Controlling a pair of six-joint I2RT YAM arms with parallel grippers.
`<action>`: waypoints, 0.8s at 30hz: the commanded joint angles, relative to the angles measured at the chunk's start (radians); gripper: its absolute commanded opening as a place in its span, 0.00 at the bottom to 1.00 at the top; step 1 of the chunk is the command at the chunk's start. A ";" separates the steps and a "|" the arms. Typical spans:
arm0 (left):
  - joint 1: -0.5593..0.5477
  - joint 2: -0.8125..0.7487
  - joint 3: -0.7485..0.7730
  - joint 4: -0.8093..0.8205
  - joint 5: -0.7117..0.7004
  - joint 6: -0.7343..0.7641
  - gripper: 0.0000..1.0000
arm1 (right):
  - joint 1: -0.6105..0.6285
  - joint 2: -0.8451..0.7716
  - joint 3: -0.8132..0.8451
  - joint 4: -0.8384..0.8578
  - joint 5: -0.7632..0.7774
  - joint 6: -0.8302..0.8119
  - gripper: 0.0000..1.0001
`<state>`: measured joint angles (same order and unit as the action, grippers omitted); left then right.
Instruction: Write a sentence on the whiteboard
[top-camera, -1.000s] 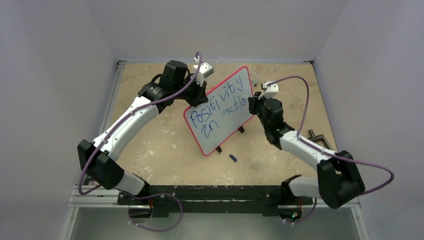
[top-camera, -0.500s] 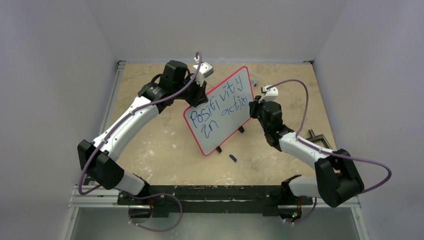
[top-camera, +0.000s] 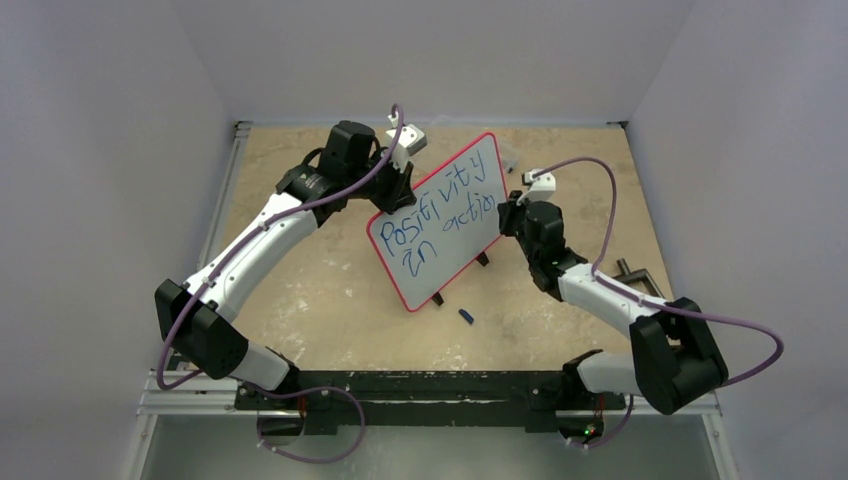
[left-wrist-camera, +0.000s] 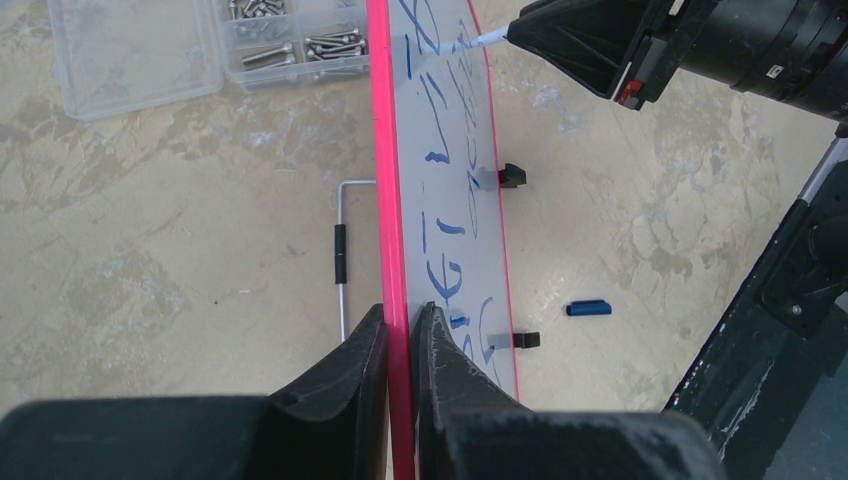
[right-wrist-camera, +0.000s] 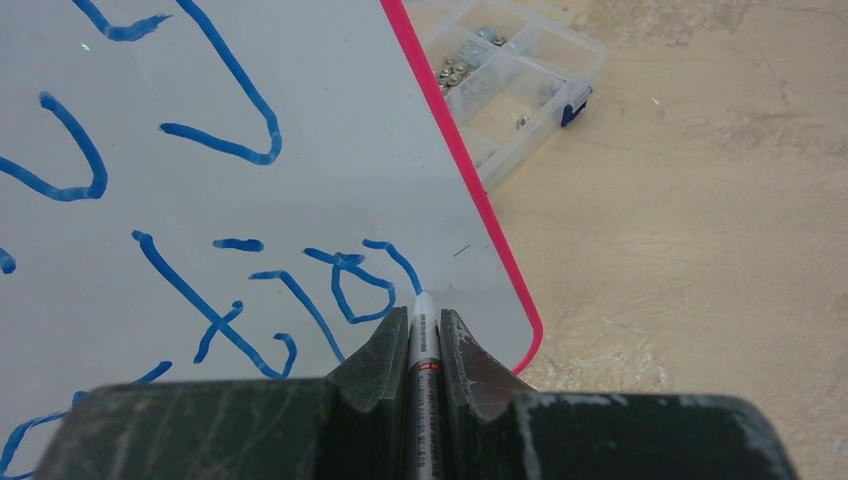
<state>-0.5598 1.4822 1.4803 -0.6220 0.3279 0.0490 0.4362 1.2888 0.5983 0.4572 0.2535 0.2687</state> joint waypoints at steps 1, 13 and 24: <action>-0.020 0.004 -0.023 -0.084 -0.025 0.121 0.00 | 0.003 -0.010 0.058 0.006 -0.016 0.014 0.00; -0.021 0.006 -0.023 -0.084 -0.023 0.121 0.00 | 0.003 -0.001 0.103 -0.003 -0.017 0.005 0.00; -0.022 0.006 -0.023 -0.082 -0.025 0.124 0.00 | 0.003 0.004 0.141 -0.012 -0.014 -0.008 0.00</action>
<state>-0.5598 1.4822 1.4803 -0.6224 0.3275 0.0490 0.4358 1.2888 0.6800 0.4084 0.2535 0.2607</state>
